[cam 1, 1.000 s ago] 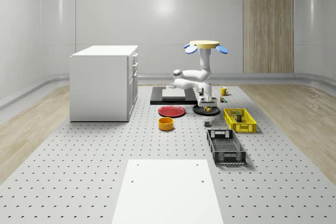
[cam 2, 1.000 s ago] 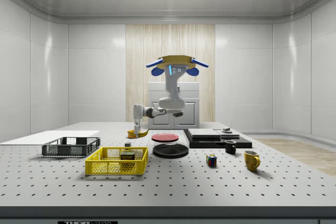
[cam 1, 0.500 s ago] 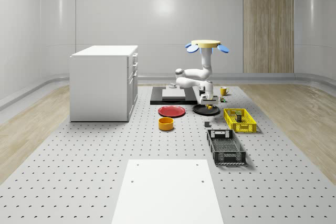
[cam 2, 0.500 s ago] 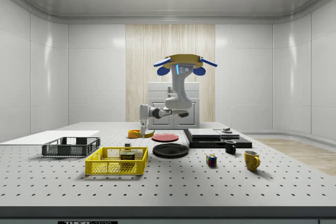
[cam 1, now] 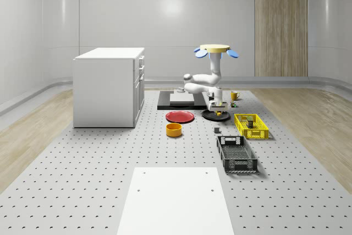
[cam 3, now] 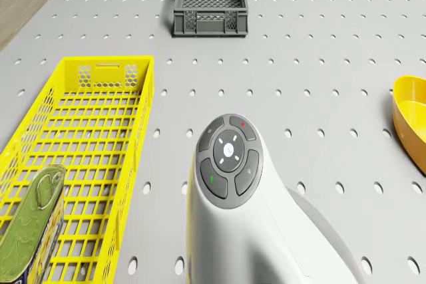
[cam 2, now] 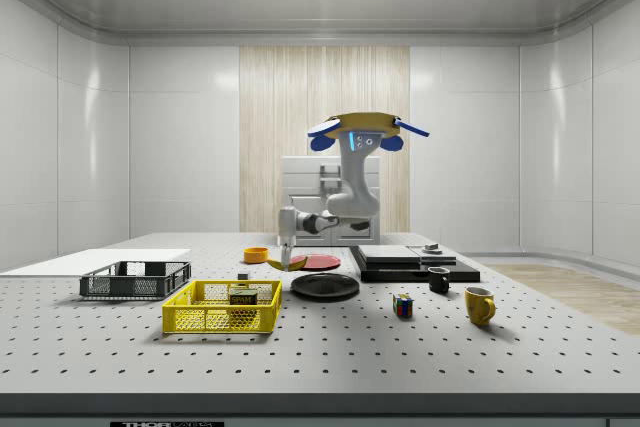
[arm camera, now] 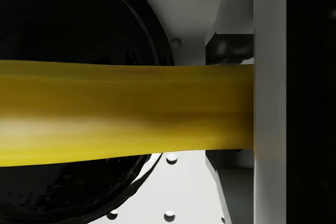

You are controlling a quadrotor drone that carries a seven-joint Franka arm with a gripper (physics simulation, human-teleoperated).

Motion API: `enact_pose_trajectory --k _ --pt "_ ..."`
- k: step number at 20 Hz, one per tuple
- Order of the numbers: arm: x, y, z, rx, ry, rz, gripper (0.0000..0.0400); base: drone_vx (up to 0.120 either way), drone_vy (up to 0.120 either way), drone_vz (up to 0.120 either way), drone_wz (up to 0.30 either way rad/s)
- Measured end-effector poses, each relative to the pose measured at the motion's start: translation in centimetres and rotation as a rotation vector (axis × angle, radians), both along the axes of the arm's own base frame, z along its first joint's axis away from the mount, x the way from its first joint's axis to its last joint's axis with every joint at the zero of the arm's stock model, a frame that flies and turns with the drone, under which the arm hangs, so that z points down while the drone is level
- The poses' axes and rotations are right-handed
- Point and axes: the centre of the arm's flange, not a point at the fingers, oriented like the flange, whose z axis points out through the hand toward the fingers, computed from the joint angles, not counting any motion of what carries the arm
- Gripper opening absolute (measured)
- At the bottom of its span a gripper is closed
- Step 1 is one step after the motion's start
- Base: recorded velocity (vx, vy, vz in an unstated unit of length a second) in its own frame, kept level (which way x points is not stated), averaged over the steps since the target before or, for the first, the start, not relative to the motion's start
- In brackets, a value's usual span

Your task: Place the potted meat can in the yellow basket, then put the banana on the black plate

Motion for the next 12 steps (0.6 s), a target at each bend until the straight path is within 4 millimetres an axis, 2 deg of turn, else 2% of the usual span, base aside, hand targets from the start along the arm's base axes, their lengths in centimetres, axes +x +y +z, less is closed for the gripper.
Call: enact_pose_trajectory --k 6,9,12 --pt "0.0 0.0 0.0 0.0 0.0 0.0 0.0193 -0.12 0.0 0.0 0.0" --pt "0.0 0.0 0.0 0.0 0.0 0.0 0.0193 -0.12 0.0 -0.107 0.0" --pt "0.0 0.0 0.0 0.0 0.0 0.0 0.0193 -0.12 0.0 0.0 0.0"
